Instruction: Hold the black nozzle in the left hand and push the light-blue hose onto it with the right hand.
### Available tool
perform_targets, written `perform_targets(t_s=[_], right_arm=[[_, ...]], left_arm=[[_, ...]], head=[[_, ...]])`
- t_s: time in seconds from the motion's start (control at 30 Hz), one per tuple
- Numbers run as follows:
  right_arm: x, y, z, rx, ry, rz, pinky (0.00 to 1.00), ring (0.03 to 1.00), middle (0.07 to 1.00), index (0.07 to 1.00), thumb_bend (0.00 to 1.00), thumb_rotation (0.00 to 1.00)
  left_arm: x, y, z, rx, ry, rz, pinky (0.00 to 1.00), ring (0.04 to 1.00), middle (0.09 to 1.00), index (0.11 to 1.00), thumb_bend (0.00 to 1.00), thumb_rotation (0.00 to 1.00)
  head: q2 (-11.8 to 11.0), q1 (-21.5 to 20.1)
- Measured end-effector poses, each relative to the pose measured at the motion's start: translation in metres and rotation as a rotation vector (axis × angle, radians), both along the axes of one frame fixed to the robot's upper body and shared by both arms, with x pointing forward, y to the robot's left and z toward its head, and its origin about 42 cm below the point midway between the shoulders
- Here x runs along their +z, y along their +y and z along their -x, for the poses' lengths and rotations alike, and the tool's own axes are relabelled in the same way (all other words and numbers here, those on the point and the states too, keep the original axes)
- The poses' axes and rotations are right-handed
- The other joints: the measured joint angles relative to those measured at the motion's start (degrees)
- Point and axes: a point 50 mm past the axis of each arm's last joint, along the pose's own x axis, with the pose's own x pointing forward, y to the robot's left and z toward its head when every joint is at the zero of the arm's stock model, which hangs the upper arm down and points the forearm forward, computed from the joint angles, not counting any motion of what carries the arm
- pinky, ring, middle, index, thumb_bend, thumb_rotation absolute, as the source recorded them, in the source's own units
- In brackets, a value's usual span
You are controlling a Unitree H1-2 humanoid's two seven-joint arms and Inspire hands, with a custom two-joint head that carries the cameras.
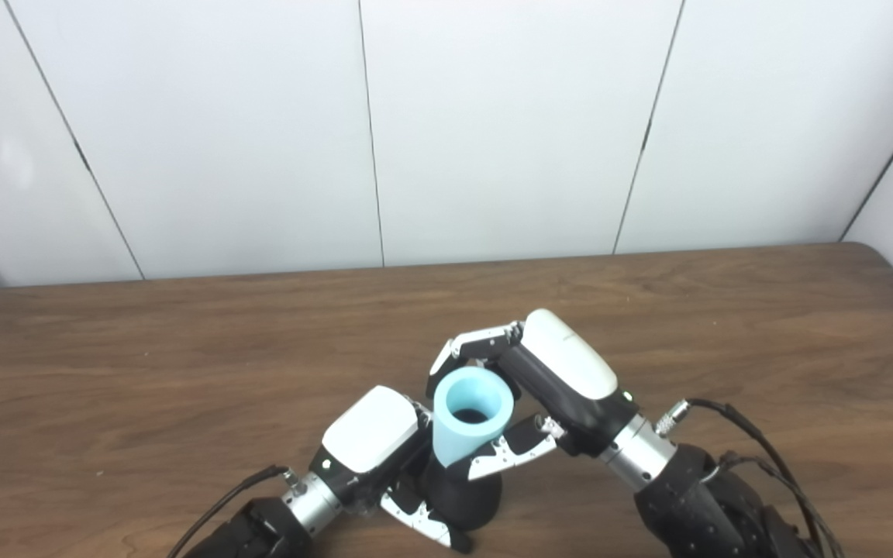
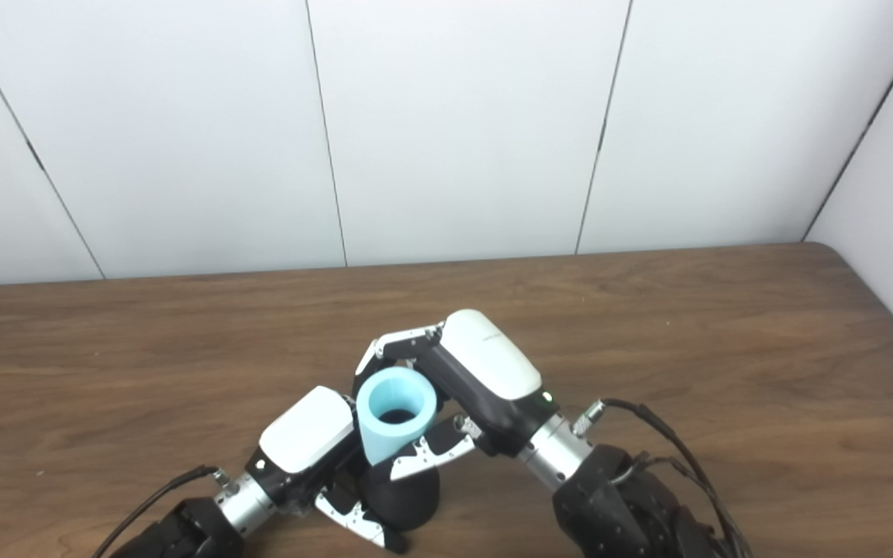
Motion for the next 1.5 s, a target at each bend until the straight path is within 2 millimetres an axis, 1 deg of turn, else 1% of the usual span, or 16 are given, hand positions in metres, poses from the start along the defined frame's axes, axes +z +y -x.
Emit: perform_targets(t_s=[0.13,0.17,0.23,0.3,0.47,0.73,1.27,1.43,1.5], right_arm=[[-0.006,0.000,0.003,-0.013,-0.057,-0.003,0.10,0.170,0.470,0.482,0.53,0.00],[-0.006,0.001,0.003,-0.016,-0.072,0.006,0.13,0.206,0.472,0.482,0.53,0.00],[-0.007,0.001,0.004,-0.021,-0.103,0.022,0.15,0.240,0.474,0.482,0.53,0.00],[-0.007,0.002,0.005,-0.028,-0.131,0.033,0.18,0.277,0.438,0.524,0.52,0.00],[-0.011,0.004,0.005,-0.038,-0.193,0.057,0.23,0.336,0.451,0.527,0.52,0.00],[-0.015,0.006,0.008,-0.069,-0.247,0.061,0.24,0.336,0.448,0.528,0.52,0.00],[-0.021,0.005,0.009,-0.095,-0.284,0.056,0.23,0.313,0.438,0.536,0.52,0.00],[-0.024,0.004,0.010,-0.105,-0.314,0.052,0.25,0.337,0.443,0.535,0.52,0.00],[-0.027,0.004,0.011,-0.105,-0.329,0.047,0.27,0.351,0.448,0.533,0.52,0.00]], left_arm=[[0.000,0.000,0.000,0.000,0.000,0.000,0.07,0.127,0.194,0.482,0.52,0.04],[0.000,0.000,0.000,0.000,0.001,0.000,0.07,0.126,0.192,0.482,0.52,0.04],[0.000,0.000,0.000,0.001,0.001,0.000,0.07,0.124,0.189,0.482,0.52,0.04],[0.000,0.000,0.000,0.001,0.001,-0.001,0.08,0.128,0.196,0.483,0.52,0.04],[0.000,0.000,0.000,0.001,0.001,-0.001,0.08,0.125,0.193,0.483,0.52,0.04],[0.000,0.000,0.000,0.000,0.001,-0.001,0.08,0.128,0.199,0.483,0.52,0.04],[0.000,-0.001,0.000,0.001,0.001,-0.001,0.07,0.126,0.200,0.483,0.52,0.04],[0.000,-0.001,0.000,0.002,0.001,-0.001,0.08,0.135,0.219,0.483,0.52,0.04],[0.000,-0.001,0.001,0.002,0.001,-0.001,0.08,0.128,0.203,0.483,0.52,0.04]], head=[[0.1,0.1],[0.1,0.1],[0.1,0.1],[0.1,0.1],[0.2,0.1],[0.2,0.1],[0.4,0.0],[0.6,0.2],[0.6,0.2]])
